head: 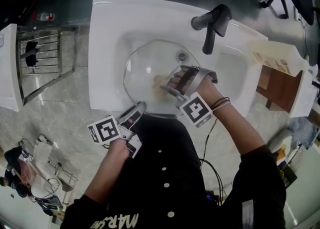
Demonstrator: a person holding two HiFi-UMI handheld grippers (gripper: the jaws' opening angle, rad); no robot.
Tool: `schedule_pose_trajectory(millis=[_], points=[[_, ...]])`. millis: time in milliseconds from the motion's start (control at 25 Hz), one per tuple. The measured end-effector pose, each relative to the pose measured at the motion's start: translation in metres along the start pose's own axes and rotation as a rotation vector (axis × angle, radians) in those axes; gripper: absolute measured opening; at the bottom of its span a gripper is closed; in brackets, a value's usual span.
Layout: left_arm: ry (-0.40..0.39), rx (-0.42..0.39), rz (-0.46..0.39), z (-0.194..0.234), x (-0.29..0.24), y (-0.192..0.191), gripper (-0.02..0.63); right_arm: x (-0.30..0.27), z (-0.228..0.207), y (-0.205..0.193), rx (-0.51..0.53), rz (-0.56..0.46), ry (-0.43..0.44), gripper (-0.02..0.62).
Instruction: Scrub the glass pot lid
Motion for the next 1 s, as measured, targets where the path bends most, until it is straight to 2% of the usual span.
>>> schedule_pose_trajectory(millis=[400, 520, 680, 1000], points=[[-0.004, -0.003, 0.001, -0.001, 0.000, -0.001, 0.118, 0.025, 0.037, -0.015, 0.030, 0.011, 0.140, 0.135], [0.024, -0.012, 0.001, 0.000, 0.002, 0.000, 0.118, 0.033, 0.045, -0.020, 0.034, 0.019, 0.185, 0.135], [-0.006, -0.002, -0.004, -0.002, -0.001, 0.000, 0.118, 0.042, 0.054, -0.026, 0.050, 0.028, 0.257, 0.135], [-0.010, 0.000, -0.011, -0.001, 0.000, 0.000, 0.117, 0.054, 0.064, -0.030, 0.085, 0.027, 0.356, 0.135]])
Point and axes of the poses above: the fingertips, and each gripper's own axes: x backward along the fingers, z to its left, y out of its top, the point moved 8 cm from there along x, backward along the fingers, and after that the axes turned 6 degrees about x, right-handed, at the moved point
